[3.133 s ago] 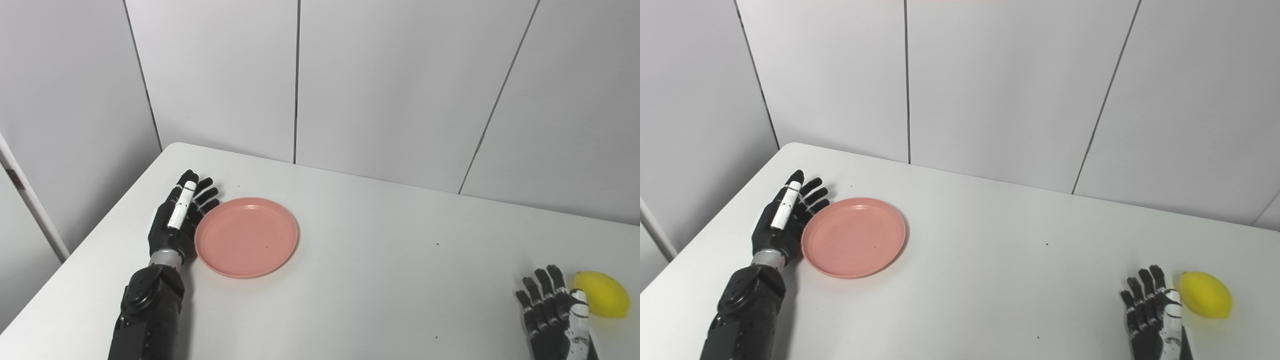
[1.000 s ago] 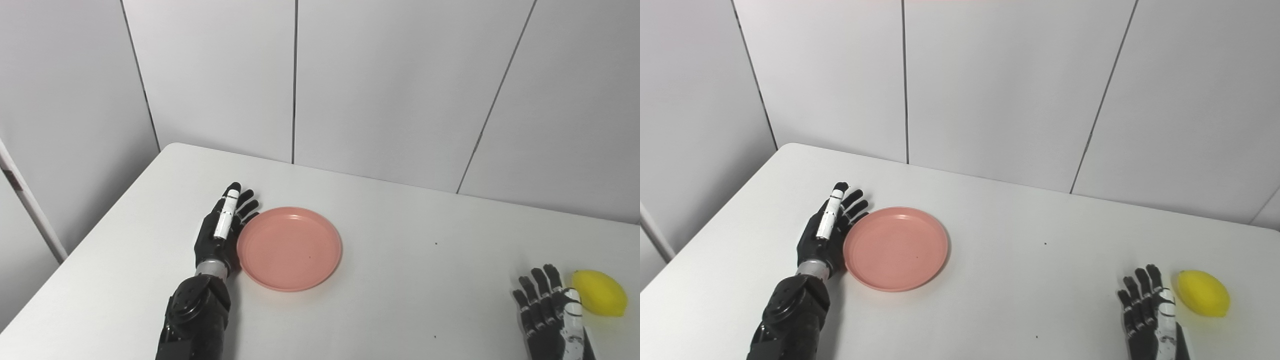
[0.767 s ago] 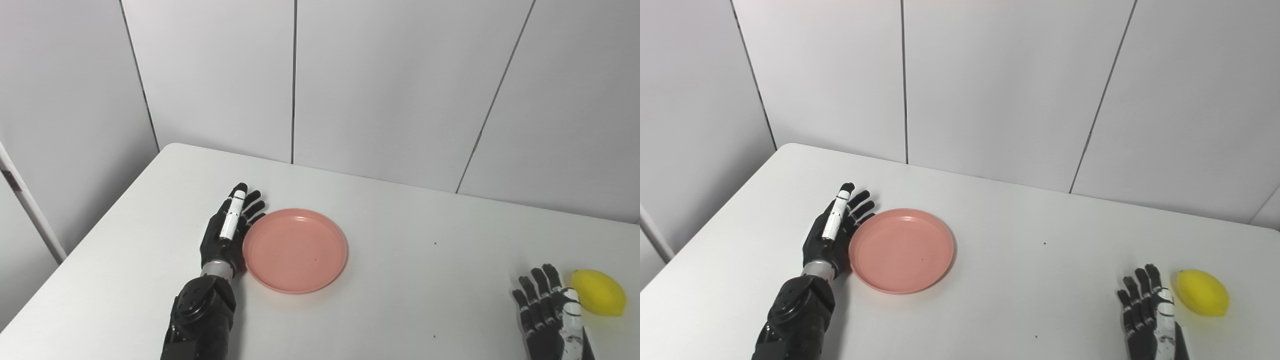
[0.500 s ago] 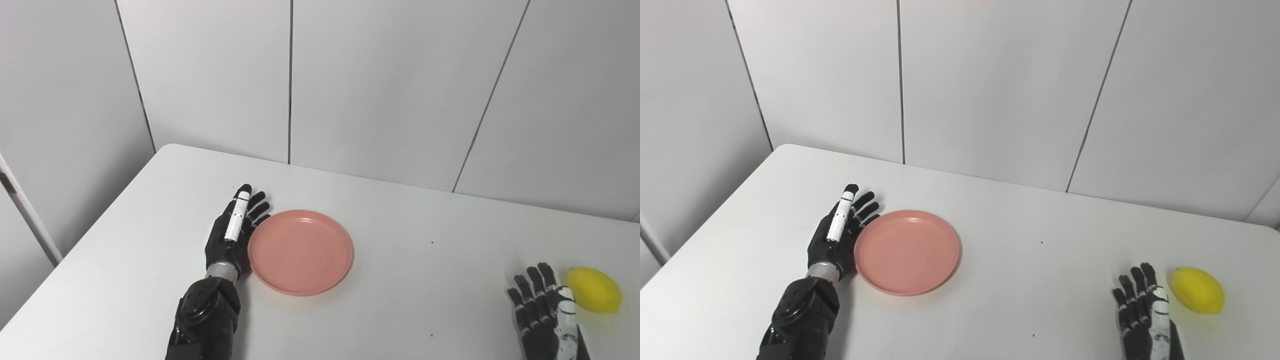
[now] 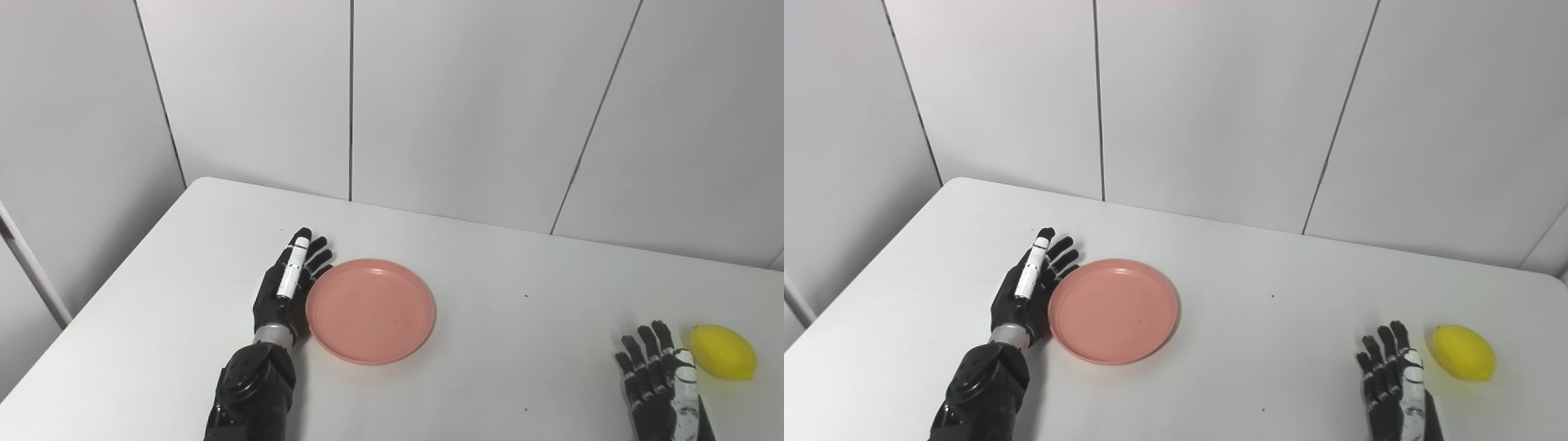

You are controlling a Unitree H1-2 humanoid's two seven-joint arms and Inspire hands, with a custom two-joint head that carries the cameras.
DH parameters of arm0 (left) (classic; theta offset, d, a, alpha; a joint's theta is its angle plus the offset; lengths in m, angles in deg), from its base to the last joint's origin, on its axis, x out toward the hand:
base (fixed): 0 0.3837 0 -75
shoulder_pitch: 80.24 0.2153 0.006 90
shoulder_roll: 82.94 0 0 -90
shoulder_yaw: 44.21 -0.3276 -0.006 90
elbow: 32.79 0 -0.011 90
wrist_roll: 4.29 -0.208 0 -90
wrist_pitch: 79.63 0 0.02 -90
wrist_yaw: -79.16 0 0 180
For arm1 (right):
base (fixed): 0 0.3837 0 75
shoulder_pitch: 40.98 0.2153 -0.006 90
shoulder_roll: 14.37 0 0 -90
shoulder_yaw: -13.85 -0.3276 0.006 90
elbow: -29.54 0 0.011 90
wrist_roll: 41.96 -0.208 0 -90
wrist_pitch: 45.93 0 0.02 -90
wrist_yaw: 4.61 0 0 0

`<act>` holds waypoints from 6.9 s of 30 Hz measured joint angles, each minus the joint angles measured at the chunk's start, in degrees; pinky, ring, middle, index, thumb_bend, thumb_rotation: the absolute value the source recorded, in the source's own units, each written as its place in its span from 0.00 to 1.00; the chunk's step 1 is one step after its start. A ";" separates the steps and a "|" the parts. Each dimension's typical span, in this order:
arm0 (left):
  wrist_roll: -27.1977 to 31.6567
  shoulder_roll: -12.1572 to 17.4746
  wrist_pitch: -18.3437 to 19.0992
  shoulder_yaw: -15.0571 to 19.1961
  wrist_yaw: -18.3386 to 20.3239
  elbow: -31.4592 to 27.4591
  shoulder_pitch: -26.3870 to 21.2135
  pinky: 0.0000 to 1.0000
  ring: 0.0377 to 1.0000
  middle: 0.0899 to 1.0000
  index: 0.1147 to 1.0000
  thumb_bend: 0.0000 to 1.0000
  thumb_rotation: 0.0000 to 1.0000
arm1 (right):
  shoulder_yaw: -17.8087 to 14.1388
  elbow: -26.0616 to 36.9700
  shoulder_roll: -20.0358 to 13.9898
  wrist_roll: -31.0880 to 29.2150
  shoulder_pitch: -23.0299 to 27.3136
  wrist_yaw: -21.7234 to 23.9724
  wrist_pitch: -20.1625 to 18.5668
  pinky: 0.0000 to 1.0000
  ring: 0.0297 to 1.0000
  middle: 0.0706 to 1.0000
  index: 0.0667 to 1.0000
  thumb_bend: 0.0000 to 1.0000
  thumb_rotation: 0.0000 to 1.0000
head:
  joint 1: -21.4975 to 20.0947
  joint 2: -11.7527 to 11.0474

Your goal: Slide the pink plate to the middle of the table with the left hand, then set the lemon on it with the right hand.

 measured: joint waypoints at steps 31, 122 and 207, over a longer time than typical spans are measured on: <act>-3.51 -5.07 -3.41 -3.62 0.70 -1.28 2.40 0.86 0.85 0.84 0.94 0.54 0.67 | 0.82 0.58 1.23 1.31 -0.21 -1.01 0.02 1.00 0.95 0.99 0.98 0.71 0.82 | -1.76 0.79; 5.05 -6.60 -9.07 -6.14 6.39 -0.34 5.53 1.00 0.94 0.92 0.99 0.49 0.60 | 6.77 2.82 10.41 9.67 -0.63 -7.25 -0.01 0.93 0.90 0.93 0.93 0.74 0.73 | -26.19 5.36; 5.05 -6.70 -9.01 -6.26 8.58 1.21 4.81 1.00 0.95 0.92 1.00 0.50 0.55 | 11.02 2.92 -18.70 81.75 15.01 -19.51 -8.70 0.70 0.72 0.73 0.69 0.80 0.86 | -28.65 3.16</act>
